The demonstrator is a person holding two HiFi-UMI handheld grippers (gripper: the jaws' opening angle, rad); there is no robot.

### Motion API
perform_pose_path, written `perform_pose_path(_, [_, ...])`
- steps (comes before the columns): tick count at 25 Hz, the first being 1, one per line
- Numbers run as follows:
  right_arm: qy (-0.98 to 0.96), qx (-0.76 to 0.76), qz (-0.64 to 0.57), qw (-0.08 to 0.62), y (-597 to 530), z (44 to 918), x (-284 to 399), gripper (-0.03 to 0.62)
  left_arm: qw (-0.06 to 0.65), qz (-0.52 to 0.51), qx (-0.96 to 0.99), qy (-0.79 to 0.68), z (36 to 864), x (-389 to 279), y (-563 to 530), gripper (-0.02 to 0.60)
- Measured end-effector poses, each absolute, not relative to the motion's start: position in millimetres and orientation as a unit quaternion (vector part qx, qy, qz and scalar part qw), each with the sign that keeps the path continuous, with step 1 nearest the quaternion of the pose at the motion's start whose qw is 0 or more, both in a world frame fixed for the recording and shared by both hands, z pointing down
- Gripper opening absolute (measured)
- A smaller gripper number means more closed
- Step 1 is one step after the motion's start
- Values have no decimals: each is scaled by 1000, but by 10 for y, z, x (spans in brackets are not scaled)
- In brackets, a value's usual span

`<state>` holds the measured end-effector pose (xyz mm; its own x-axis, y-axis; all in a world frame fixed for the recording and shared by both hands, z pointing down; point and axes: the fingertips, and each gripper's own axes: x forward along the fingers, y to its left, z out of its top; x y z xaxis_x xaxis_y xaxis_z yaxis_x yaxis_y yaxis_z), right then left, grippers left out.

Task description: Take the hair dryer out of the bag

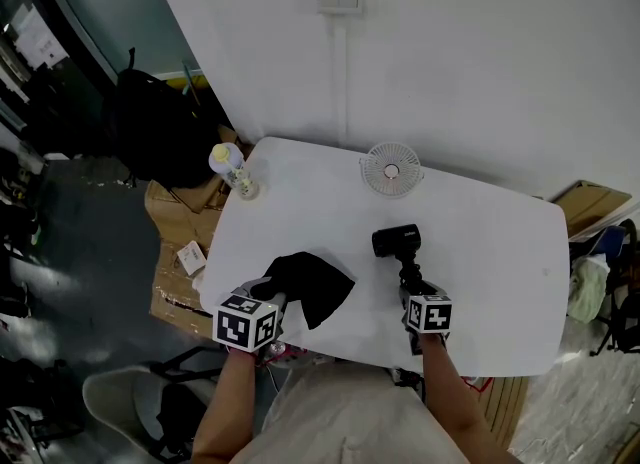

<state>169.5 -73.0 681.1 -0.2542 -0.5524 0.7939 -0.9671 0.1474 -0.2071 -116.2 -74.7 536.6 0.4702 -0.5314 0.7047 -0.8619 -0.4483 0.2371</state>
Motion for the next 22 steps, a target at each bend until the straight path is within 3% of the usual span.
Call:
perform_pose_path(18, [-702,532,358,308,-722,6903,1689,207,302,275,806,-429,5361,-1120,-769,20])
perform_pose_path(20, [-706,533,360,296,-748,6888,1678,221,303,274,806,-429,5366,-1120,-774,20])
perform_pose_path(22, [-712,535,355,284,-796,6837,1673,281,303,273,806,-429,5368,-1121,-779,20])
